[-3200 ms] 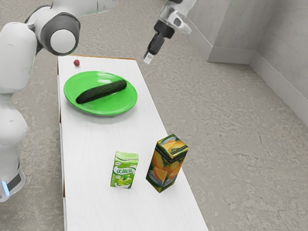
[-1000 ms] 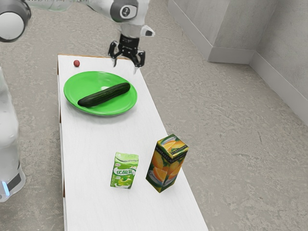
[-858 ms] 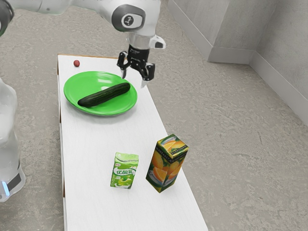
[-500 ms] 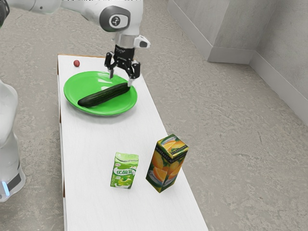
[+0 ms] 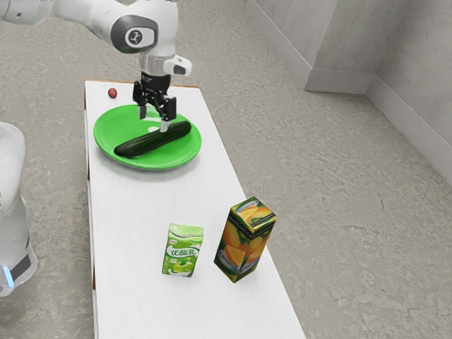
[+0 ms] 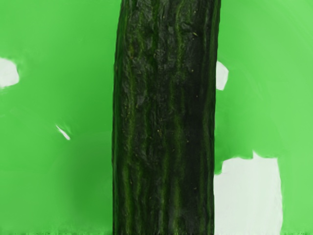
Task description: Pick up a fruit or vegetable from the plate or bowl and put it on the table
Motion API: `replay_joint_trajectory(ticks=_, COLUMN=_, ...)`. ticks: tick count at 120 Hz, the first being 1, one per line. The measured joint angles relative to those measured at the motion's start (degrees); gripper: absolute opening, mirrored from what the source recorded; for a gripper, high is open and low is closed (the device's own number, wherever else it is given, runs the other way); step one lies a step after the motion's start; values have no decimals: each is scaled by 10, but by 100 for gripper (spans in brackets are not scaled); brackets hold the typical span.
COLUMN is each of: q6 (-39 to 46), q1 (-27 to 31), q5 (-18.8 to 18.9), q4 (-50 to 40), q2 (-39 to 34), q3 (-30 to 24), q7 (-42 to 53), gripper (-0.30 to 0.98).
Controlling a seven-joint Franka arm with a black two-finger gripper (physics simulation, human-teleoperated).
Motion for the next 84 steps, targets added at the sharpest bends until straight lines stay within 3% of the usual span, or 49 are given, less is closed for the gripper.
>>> replay_joint_trajectory(ticks=36, q6=13, q1=3, q5=23, q4=-13, q2=25, q3=9, q7=32, gripper=68)
replay_joint_trajectory(ticks=84, q6=29, q1=-40, q5=-13, q4=16, q2=81, q3=8, q7=44, gripper=68)
